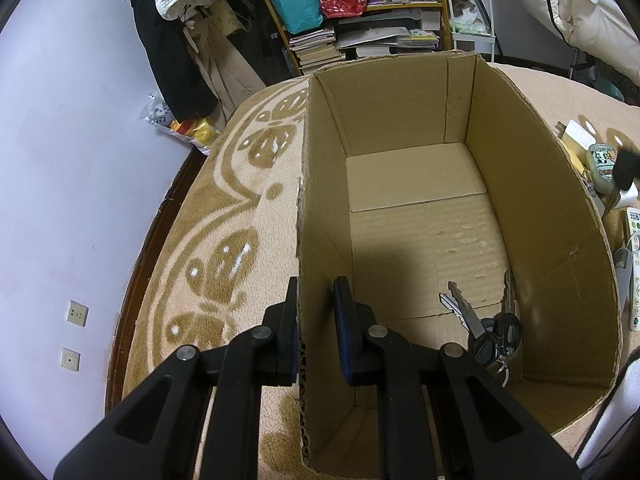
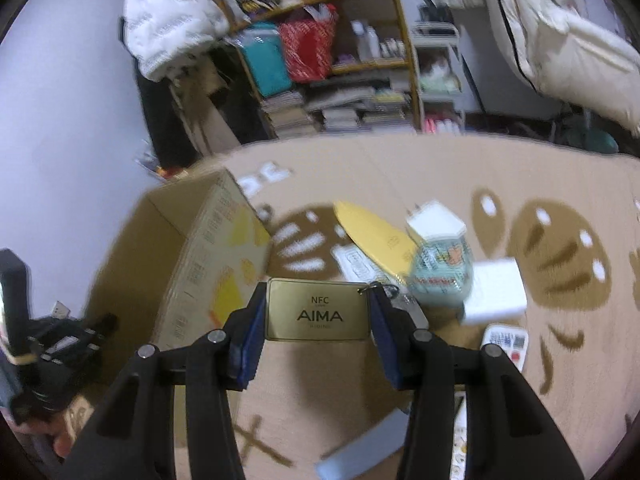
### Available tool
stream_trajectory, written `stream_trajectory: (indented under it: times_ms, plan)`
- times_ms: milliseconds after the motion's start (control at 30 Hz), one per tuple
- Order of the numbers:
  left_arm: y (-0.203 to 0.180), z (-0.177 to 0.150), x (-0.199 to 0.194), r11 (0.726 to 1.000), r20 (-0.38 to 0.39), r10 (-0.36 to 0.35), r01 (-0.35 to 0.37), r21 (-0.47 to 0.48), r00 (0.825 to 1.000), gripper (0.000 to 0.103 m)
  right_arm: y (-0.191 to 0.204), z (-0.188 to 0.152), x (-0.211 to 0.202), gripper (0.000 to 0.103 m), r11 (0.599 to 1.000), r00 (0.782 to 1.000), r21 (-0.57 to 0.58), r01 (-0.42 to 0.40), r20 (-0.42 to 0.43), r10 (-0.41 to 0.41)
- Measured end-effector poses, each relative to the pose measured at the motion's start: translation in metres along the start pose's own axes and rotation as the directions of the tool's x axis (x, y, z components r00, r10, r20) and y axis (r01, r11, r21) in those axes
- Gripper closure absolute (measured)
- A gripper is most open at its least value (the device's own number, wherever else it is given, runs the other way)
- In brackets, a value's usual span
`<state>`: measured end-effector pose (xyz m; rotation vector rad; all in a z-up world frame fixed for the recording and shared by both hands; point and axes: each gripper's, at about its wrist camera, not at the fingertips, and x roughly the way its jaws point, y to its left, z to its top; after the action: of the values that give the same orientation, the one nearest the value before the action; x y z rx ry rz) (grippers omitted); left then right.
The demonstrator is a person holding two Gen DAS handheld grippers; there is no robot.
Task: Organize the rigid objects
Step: 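Carry the AIMA tag over the box and open the right gripper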
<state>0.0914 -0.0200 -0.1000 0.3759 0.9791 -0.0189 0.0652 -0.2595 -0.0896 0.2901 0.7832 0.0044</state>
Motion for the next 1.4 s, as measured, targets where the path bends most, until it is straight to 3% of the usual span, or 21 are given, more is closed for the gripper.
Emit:
stream_trajectory:
  times_ms: [233,533,1400]
  plan:
    - [0.0,0.0,0.0,1.0,0.001,0.0,0.0,0.001,1.0,0.088,0.044,0.022,-0.045,0.052,0.992,0.983,-0.082,-0.093,0.148,0.105]
    - [0.005,0.0,0.001,1.0,-0.002,-0.01,0.01,-0.011,1.0,0.088,0.093,0.029,-0.083,0.052,0.963,0.947,-0.201,-0.18,0.228,0.225]
    - [0.006,0.001,0.004,1.0,-0.009,-0.015,0.015,-0.016,1.0,0.088,0.109,-0.007,-0.013,0.052,0.949,0.967,-0.192,-0.25,-0.005,0.254]
